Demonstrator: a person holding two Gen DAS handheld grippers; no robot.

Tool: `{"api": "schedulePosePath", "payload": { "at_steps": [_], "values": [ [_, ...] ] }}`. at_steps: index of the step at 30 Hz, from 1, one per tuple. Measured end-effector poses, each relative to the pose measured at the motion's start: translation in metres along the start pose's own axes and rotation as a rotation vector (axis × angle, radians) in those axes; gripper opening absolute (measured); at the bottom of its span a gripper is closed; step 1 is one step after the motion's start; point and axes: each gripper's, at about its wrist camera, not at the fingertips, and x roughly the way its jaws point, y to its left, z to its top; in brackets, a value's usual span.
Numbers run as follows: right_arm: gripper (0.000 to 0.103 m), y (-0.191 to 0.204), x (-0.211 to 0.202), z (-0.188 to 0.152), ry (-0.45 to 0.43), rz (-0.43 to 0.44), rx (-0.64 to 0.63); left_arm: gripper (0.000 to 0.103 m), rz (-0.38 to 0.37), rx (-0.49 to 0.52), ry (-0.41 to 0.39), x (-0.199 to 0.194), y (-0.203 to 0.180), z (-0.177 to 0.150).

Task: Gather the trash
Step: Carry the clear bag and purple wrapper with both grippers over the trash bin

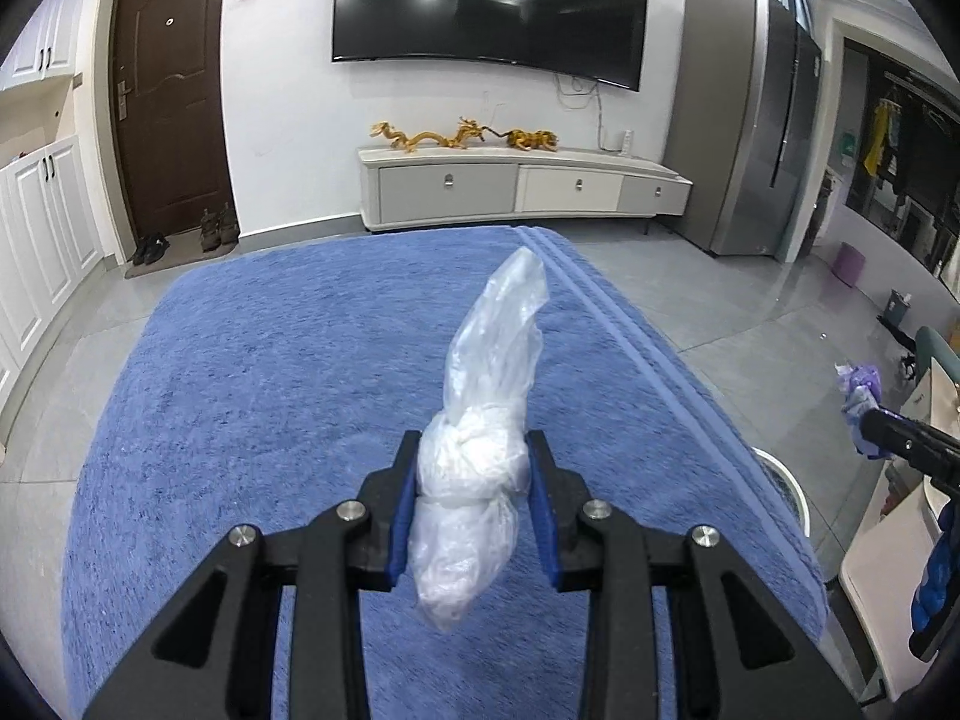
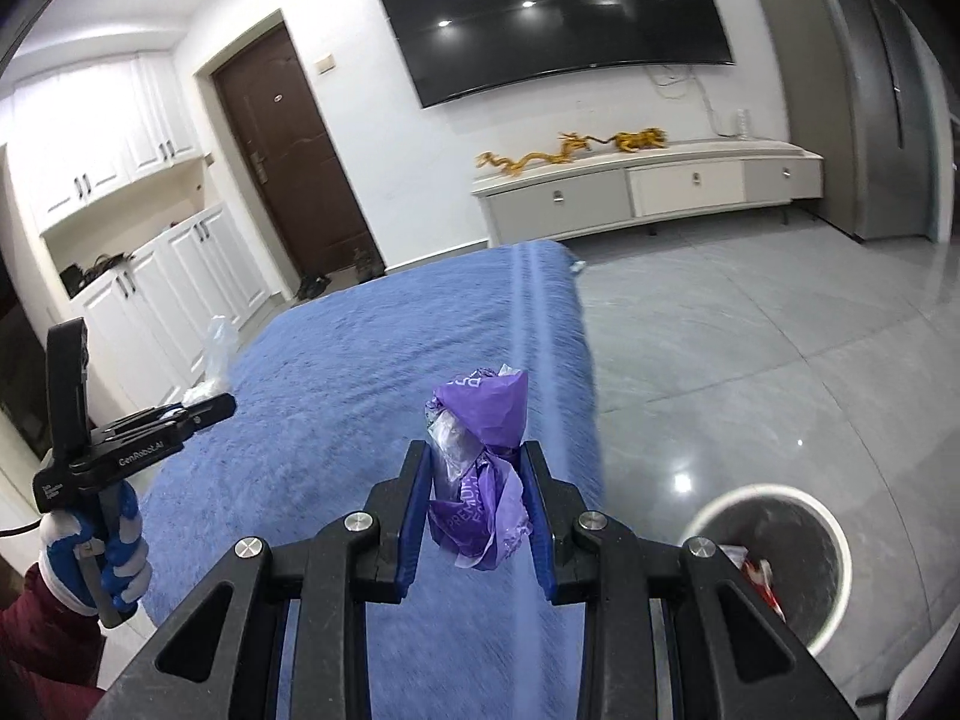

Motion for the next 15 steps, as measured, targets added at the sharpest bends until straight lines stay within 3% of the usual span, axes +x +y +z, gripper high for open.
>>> {"api": "schedulePosePath", "payload": {
  "at_steps": [15],
  "values": [
    [0.028, -0.070, -0.047, -0.040, -0.056, -0.128, 0.111, 0.031, -0.063, 0.132, 0.015, 0.007, -0.077, 0.010]
  ]
}}
